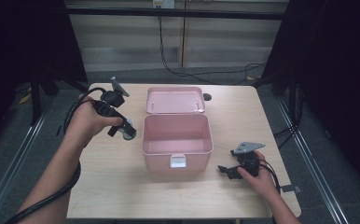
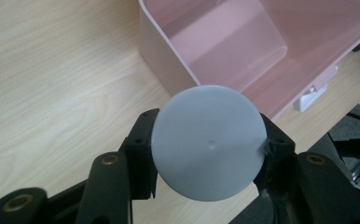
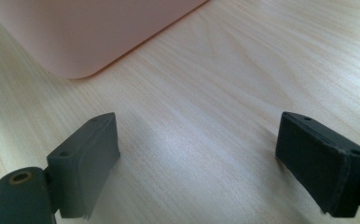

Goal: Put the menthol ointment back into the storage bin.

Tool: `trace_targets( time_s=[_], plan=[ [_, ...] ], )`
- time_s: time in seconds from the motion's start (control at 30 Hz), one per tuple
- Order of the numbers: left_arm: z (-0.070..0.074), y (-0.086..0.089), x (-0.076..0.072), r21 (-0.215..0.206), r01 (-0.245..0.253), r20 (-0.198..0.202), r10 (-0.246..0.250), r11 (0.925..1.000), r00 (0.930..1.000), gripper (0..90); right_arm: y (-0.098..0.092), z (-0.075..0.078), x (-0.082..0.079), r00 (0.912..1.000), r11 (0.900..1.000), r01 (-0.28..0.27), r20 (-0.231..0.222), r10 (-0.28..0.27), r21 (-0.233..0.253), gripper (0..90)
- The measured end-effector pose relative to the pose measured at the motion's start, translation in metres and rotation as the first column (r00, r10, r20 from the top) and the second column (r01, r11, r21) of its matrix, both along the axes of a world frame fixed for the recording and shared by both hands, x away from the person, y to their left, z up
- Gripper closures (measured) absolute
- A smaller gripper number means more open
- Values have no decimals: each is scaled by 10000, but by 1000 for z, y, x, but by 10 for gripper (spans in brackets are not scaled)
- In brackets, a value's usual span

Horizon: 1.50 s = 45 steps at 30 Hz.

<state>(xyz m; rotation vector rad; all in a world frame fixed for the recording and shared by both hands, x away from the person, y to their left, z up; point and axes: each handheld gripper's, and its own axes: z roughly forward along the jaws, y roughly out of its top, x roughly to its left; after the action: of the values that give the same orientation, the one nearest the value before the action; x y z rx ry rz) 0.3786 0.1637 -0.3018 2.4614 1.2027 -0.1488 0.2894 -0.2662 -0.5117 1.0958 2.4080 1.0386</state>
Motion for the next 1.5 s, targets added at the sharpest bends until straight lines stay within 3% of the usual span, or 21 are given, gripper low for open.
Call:
trace_targets(
  time_s=[0.33, 0.53, 0.63, 1.0, 1.5],
  plan=[
    [7, -12, 8, 7, 86, 83, -86, 10000, 9999, 503, 0, 0, 0, 10000, 10000, 5, -4, -5, 2, 125],
    [9, -21, 12, 419, 31, 259, -41, 9991, 9997, 503, 0, 0, 0, 10000, 10000, 4, 2, -4, -1, 125],
    [9, -23, 14, 454, 98, 143, -105, 9989, 9998, 503, 0, 0, 0, 10000, 10000, 2, -2, -2, -5, 125],
    [5, -36, 20, 345, 147, -27, -146, 9993, 9999, 503, 0, 0, 0, 10000, 10000, -5, 3, 5, -1, 125],
    [-2, -56, 25, 425, 273, 44, -275, 9987, 9996, 503, 0, 0, 0, 10000, 10000, -7, 2, 7, -2, 125]
  ],
)
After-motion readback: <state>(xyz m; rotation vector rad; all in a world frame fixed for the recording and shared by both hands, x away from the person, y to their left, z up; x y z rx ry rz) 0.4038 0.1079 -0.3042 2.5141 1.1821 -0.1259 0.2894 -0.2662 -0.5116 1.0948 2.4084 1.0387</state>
